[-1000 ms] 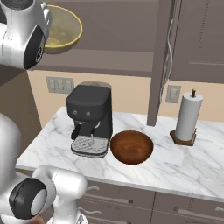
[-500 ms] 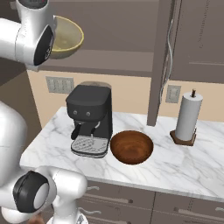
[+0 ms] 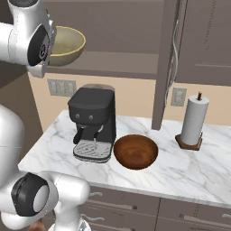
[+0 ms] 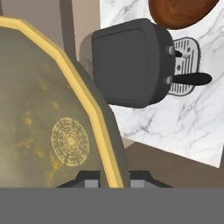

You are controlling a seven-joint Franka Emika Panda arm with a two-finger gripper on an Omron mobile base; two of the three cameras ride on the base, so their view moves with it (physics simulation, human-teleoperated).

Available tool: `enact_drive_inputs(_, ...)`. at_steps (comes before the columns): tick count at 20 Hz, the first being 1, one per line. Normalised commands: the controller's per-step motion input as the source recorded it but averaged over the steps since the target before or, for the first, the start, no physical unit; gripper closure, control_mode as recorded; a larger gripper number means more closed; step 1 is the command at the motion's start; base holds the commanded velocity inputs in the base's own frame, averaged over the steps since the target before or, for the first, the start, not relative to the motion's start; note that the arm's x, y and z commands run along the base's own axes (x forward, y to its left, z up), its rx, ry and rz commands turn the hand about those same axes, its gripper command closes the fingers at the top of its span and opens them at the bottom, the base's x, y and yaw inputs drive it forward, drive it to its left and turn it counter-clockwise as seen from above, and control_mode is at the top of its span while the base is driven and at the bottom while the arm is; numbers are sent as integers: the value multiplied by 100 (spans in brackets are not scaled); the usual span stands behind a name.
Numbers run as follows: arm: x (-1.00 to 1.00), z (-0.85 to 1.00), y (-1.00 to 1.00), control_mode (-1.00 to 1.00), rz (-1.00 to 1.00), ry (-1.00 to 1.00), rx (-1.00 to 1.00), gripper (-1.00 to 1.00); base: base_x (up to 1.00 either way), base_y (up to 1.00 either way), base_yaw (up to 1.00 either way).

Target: Open the cabinet. Pick the bowls from the counter and place them in the cabinet. Then close the cabinet.

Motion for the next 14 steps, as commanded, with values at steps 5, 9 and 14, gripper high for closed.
enact_drive_inputs(5, 41, -48, 10, -100, 0, -8, -35, 100, 0, 0, 0)
enact_drive_inputs(9, 52, -5, 8, -100, 0, -2, -25, 100, 0, 0, 0)
enact_drive_inputs(14, 40, 22, 2, -100, 0, 0, -8, 100, 0, 0, 0)
